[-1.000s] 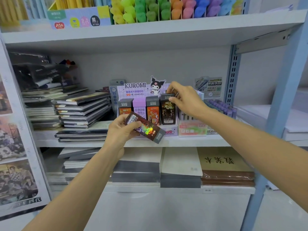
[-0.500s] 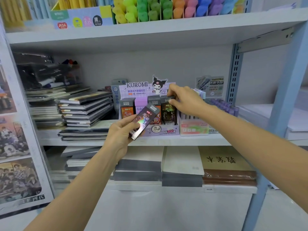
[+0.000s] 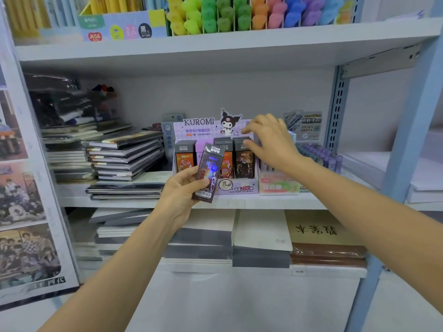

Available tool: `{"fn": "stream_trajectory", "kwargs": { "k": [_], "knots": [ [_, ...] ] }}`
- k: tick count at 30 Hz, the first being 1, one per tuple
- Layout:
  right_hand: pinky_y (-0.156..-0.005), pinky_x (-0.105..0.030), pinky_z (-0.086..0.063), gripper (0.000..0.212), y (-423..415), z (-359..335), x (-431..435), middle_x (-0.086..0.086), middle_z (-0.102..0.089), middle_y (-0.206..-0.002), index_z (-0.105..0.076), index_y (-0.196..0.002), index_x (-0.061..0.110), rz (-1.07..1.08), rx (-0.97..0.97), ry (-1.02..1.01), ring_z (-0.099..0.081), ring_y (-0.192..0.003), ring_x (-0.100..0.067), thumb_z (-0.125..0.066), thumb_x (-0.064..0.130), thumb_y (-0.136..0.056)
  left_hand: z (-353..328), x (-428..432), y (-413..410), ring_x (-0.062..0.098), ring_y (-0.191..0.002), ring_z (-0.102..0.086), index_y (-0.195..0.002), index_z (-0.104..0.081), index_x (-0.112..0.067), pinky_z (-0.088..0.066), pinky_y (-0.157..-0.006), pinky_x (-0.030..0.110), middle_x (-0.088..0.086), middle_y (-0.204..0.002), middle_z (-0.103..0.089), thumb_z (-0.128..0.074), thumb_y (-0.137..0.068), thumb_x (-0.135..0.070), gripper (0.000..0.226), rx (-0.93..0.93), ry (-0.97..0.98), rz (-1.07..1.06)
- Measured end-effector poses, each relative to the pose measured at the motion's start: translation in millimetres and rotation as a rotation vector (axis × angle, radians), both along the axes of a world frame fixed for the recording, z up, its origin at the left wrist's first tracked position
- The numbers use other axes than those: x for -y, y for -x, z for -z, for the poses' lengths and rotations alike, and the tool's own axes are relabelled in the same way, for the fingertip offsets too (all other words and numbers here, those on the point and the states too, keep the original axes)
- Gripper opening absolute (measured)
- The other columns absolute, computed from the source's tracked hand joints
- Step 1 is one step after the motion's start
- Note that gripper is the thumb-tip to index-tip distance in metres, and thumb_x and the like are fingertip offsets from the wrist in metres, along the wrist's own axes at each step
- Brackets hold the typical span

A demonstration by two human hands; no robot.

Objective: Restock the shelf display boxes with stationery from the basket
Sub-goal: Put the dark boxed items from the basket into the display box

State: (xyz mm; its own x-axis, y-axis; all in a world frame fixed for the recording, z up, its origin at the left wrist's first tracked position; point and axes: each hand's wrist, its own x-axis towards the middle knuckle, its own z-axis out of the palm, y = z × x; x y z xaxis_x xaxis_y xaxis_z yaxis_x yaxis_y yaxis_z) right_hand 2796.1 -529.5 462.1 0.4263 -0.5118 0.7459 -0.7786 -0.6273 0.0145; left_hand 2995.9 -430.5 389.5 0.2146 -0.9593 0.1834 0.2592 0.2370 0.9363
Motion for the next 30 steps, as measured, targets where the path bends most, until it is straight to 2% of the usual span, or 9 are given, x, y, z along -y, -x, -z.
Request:
{"fn": "stream_trajectory", "kwargs": {
  "k": [4,8,10,13,16,19,22,25,30],
  "knots": [
    [-0.084,-0.018,-0.046,0.046,-19,-2,-32,0.003,-0.061,-0.122,-0.053,-0.135,0.019,-0.37,0.283,-0.382,-0.059,-0.1,-0.007,-0.06,0.036,-0.093,-7,-4,11,0.018,-0.081,-0.068,-0.109,-0.064,-0.01,-0.055,-0.074,0.032,0.007,-0.096,-0.071,-0.063,-0.084,0.009,0.032,0.035,0.053,0.027],
    [-0.086,-0.042,-0.056,0.032,-30,0,-42,-0.001,-0.069,-0.106,-0.062,-0.121,0.013,-0.426,0.285,-0.536,-0.067,-0.096,-0.019,-0.067,0.018,-0.09,-8,-6,17,0.025,-0.099,-0.065,-0.113,-0.064,-0.014,-0.053,-0.089,0.04,0.014,-0.113,-0.068,-0.065,-0.086,0.005,0.033,0.2,0.112,-0.027],
    [-0.083,-0.043,-0.057,0.028,-25,-4,-40,-0.002,-0.07,-0.102,-0.064,-0.116,0.013,-0.428,0.397,-0.539,-0.069,-0.092,-0.02,-0.068,0.014,-0.088,-2,-8,9,0.02,-0.105,-0.063,-0.122,-0.06,-0.016,-0.052,-0.093,0.035,0.011,-0.116,-0.066,-0.066,-0.089,-0.003,0.036,0.427,0.18,-0.119],
    [-0.089,-0.041,-0.054,0.029,-15,-10,-30,0.0,-0.069,-0.103,-0.064,-0.117,0.014,-0.323,0.493,-0.386,-0.065,-0.095,-0.017,-0.069,0.015,-0.088,9,-8,-13,0.012,-0.116,-0.054,-0.131,-0.053,-0.019,-0.043,-0.1,0.029,-0.001,-0.127,-0.058,-0.062,-0.092,-0.011,0.041,0.944,0.284,-0.352],
    [-0.09,-0.04,-0.052,0.029,-14,-10,-21,-0.001,-0.07,-0.107,-0.064,-0.118,0.016,-0.267,0.436,-0.325,-0.064,-0.097,-0.017,-0.067,0.017,-0.089,22,-4,-22,0.017,-0.134,-0.039,-0.14,-0.047,-0.015,-0.029,-0.109,0.028,0.001,-0.144,-0.047,-0.062,-0.091,-0.015,0.052,1.338,0.324,-0.398],
    [-0.082,-0.033,-0.052,0.026,-24,-1,-14,0.0,-0.069,-0.102,-0.065,-0.116,0.02,-0.268,0.322,-0.331,-0.063,-0.089,-0.015,-0.067,0.017,-0.09,34,3,-21,0.02,-0.143,-0.027,-0.148,-0.035,-0.017,-0.016,-0.119,0.036,0.002,-0.153,-0.036,-0.061,-0.09,-0.021,0.064,1.584,0.266,-0.347],
    [-0.074,-0.021,-0.043,0.026,-34,9,-10,-0.001,-0.069,-0.103,-0.064,-0.116,0.021,-0.264,0.256,-0.283,-0.057,-0.086,-0.011,-0.066,0.019,-0.09,39,6,-21,0.02,-0.141,-0.028,-0.148,-0.034,-0.019,-0.017,-0.118,0.043,0.0,-0.15,-0.037,-0.061,-0.088,-0.019,0.066,1.648,0.258,-0.365],
    [-0.08,-0.022,-0.043,0.029,-39,10,-7,-0.001,-0.069,-0.107,-0.065,-0.12,0.017,-0.273,0.207,-0.273,-0.055,-0.088,-0.009,-0.067,0.019,-0.09,41,7,-21,0.019,-0.136,-0.032,-0.146,-0.036,-0.02,-0.019,-0.117,0.042,-0.002,-0.145,-0.041,-0.06,-0.087,-0.02,0.064,1.668,0.284,-0.395],
    [-0.07,-0.014,-0.037,0.031,-36,-2,-1,0.003,-0.066,-0.101,-0.066,-0.12,0.018,-0.265,0.101,-0.333,-0.054,-0.085,-0.008,-0.068,0.019,-0.089,43,8,-22,0.017,-0.135,-0.032,-0.145,-0.035,-0.022,-0.018,-0.117,0.04,-0.004,-0.142,-0.041,-0.058,-0.087,-0.022,0.063,1.697,0.294,-0.409]
  ]
}}
